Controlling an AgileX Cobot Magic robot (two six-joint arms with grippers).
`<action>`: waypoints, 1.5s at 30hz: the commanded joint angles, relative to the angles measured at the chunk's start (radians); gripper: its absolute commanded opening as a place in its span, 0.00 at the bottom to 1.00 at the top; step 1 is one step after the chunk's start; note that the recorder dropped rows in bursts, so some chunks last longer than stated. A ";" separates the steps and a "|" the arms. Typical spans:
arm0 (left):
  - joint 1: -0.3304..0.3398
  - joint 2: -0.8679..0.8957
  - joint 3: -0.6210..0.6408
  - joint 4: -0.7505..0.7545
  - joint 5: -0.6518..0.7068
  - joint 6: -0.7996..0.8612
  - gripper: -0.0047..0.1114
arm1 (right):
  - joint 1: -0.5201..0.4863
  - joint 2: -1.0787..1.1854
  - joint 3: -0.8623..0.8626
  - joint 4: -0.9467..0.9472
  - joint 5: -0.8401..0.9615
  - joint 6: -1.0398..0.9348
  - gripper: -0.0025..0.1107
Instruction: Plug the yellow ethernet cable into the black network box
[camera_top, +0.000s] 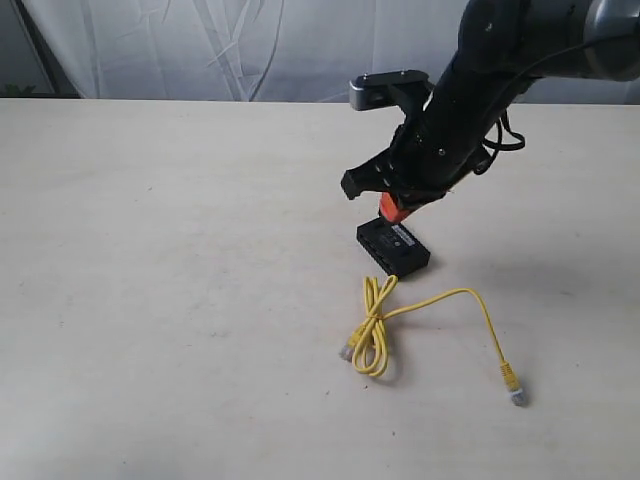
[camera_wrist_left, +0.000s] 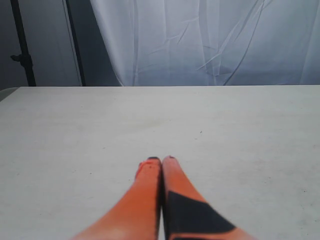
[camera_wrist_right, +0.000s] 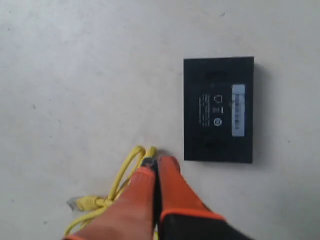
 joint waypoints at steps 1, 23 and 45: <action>0.001 -0.006 0.005 0.000 -0.006 0.000 0.04 | -0.006 -0.056 0.074 -0.010 0.028 0.001 0.02; 0.001 -0.006 0.005 0.000 -0.006 0.000 0.04 | 0.105 -0.031 0.200 -0.055 0.007 -0.025 0.02; 0.001 -0.006 0.005 0.000 -0.006 0.000 0.04 | 0.240 0.101 0.198 0.332 -0.353 -0.208 0.02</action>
